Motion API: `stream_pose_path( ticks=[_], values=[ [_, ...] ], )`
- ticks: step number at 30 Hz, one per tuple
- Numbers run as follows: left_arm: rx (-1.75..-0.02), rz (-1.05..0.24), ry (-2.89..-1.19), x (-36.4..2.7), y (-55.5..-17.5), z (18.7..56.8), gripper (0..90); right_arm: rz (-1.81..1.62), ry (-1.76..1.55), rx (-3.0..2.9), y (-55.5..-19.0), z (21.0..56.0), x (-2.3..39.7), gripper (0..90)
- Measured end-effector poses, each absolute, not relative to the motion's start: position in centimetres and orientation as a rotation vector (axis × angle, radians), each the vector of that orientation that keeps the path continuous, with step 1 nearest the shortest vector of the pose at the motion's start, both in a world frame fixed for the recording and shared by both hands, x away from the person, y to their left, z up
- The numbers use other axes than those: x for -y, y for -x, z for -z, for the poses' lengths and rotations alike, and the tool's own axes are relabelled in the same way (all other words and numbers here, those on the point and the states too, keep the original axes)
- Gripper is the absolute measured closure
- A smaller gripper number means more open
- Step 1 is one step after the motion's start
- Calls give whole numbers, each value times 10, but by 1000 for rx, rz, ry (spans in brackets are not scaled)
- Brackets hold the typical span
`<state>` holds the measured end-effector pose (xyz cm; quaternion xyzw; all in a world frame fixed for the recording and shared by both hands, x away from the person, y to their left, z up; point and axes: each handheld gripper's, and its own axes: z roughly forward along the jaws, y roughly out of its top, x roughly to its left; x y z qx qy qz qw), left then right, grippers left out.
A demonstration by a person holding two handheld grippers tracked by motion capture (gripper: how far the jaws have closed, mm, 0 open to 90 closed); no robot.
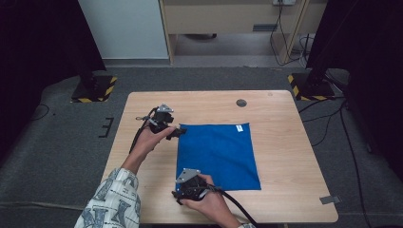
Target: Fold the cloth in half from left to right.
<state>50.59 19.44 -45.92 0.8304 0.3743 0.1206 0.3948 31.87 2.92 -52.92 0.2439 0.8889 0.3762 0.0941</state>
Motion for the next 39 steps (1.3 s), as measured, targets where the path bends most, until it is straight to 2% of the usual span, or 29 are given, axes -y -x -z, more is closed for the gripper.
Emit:
stream_pose_path(
  ticks=[2, 5, 9, 18, 26, 33, 39],
  values=[
    [-950, -302, -2105, -194, -507, 460, 150, -1094, -722, -2625, -319, 528, -29, 495],
    [-957, -293, -2104, -195, -507, 461, 153, -1084, -739, -2609, -323, 527, -27, 689],
    [-943, -287, -2110, -196, -504, 458, 154, -1082, -787, -2600, -329, 526, -24, 804],
    [-948, -284, -2122, -200, -512, 468, 206, -1156, -808, -2628, -325, 525, -30, 813],
    [-957, -249, -2168, -192, -525, 495, 297, -1164, -816, -2638, -324, 526, -31, 798],
    [-1000, -286, -2154, -196, -533, 506, 394, -1163, -826, -2628, -322, 528, -32, 818],
    [-1005, -309, -2147, -201, -534, 506, 442, -1192, -819, -2641, -322, 526, -33, 845]
  ],
)
